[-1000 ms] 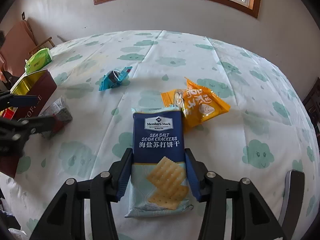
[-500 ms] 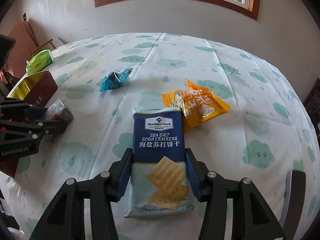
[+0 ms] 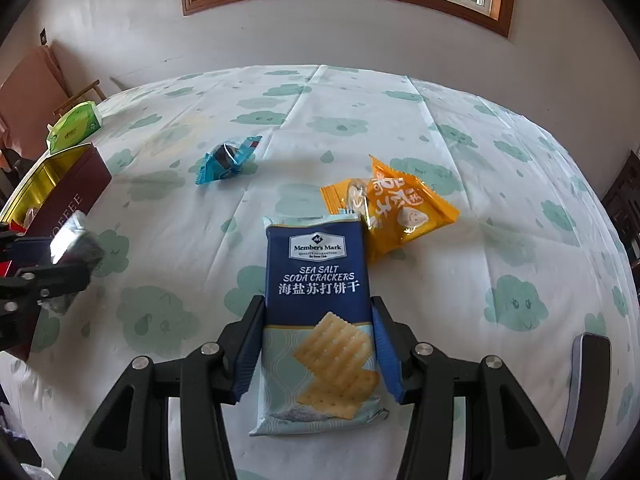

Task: Organize snacks
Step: 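Carry the silver foil block into the tin and open the left tool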

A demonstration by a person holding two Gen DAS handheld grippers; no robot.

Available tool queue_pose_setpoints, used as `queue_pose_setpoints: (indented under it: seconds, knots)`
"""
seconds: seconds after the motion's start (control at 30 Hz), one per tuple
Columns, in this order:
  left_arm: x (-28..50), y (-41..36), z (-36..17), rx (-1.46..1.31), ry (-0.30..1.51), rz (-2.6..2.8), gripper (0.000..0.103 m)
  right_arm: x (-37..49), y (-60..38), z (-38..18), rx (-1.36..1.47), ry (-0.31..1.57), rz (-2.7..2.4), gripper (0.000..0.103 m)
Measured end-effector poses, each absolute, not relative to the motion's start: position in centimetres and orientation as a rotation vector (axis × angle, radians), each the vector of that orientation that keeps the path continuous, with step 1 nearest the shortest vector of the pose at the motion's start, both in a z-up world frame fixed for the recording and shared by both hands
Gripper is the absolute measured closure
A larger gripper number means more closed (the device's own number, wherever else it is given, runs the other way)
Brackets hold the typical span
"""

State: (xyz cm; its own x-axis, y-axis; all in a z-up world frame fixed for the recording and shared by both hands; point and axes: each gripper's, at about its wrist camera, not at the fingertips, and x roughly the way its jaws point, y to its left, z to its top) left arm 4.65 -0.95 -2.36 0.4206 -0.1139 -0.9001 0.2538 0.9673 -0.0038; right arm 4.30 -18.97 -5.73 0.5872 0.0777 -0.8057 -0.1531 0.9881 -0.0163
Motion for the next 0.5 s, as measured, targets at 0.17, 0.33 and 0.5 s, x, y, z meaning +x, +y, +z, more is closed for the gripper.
queue_pose_setpoints:
  seconds: [0.17, 0.33, 0.5]
  knots:
    - [4.0, 0.2, -0.6, 0.12, 1.081, -0.22, 0.071, 4.3, -18.9, -5.7, -0.081, 0.932, 0.122, 0.052]
    - [3.5, 1.9, 1.1, 0.097, 1.045, -0.19, 0.071, 4.1, -18.8, -5.8, -0.077, 0.925, 0.113, 0.052]
    - [3.7, 4.2, 2.4, 0.085, 1.016, -0.142, 0.071, 4.1, -18.8, -5.8, -0.075, 0.924, 0.108, 0.052]
